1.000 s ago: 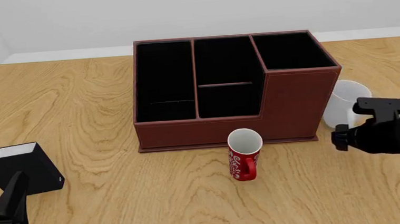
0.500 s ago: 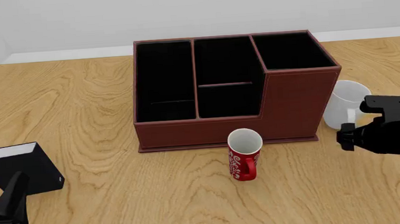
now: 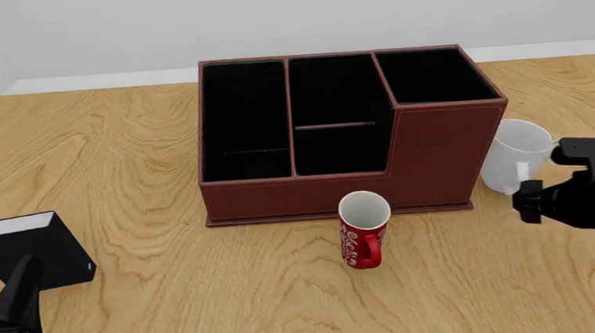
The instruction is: Pick up the white mug and place it to the right of the caddy.
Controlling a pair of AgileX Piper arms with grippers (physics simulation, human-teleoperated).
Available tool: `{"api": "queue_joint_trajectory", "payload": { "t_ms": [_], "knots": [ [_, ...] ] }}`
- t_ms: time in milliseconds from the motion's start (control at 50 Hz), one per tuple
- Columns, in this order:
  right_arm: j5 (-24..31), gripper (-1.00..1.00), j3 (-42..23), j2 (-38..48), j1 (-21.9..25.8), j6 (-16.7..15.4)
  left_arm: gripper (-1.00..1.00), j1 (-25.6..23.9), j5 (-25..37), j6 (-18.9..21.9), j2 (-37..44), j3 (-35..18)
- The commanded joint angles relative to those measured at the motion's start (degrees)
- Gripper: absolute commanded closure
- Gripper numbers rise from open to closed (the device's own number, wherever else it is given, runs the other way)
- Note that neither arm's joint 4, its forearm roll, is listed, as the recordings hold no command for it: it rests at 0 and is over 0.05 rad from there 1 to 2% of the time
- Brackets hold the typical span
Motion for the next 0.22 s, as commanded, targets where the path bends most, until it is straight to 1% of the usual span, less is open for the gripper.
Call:
{"api": "queue_joint_trajectory", "payload": {
  "t_ms": [20, 220],
  "knots": [
    [1.07, -1.0, 0.61, -2.63, -0.65, -0.92, -1.0, 0.0, 0.0, 0.0, 0.0, 0.0],
    [2.21, -1.0, 0.92, -4.86, -0.92, -1.41, -1.0, 0.0, 0.0, 0.0, 0.0, 0.0]
  ]
}}
